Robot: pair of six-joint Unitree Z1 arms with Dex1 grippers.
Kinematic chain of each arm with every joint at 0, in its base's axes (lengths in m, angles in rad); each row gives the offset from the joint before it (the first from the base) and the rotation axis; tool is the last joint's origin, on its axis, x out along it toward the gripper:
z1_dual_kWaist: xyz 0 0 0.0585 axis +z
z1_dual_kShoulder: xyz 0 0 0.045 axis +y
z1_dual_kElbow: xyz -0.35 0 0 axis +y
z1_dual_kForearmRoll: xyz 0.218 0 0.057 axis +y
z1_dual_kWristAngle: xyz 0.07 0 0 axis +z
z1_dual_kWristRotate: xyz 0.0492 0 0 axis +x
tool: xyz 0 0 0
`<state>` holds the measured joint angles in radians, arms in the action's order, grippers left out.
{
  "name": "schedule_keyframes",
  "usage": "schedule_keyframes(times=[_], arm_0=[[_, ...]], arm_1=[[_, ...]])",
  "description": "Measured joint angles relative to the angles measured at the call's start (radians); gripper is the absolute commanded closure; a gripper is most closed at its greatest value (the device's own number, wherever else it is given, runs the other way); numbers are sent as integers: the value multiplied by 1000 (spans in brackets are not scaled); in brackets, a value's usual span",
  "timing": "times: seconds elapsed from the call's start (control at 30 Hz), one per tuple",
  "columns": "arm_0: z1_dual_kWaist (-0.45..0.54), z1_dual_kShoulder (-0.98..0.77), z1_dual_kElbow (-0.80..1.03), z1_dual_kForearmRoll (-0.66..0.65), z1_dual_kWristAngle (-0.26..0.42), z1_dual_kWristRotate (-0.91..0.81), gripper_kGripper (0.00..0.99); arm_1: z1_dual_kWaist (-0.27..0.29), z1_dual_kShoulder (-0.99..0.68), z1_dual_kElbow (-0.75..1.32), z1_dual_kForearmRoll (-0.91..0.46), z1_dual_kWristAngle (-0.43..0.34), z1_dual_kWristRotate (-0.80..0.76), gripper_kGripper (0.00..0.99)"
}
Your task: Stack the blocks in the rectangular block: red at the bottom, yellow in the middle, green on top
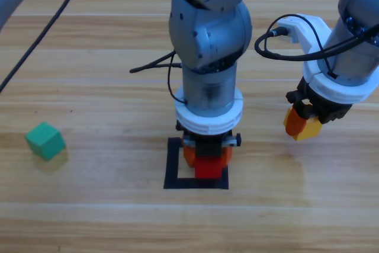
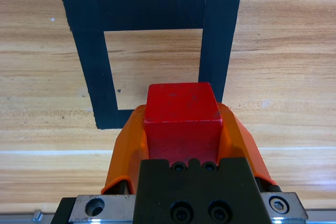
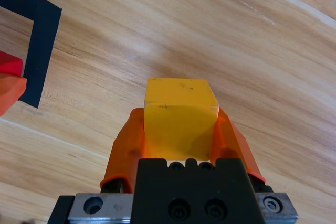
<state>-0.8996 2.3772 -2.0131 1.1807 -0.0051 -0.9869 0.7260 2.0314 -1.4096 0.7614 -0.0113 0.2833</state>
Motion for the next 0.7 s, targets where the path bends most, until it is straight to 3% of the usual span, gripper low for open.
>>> schedule_keyframes(times=[0.7], arm_0=[[1, -42, 84, -62, 14, 31, 990]], arm_1=[[1, 0, 3, -3, 0, 0, 755]])
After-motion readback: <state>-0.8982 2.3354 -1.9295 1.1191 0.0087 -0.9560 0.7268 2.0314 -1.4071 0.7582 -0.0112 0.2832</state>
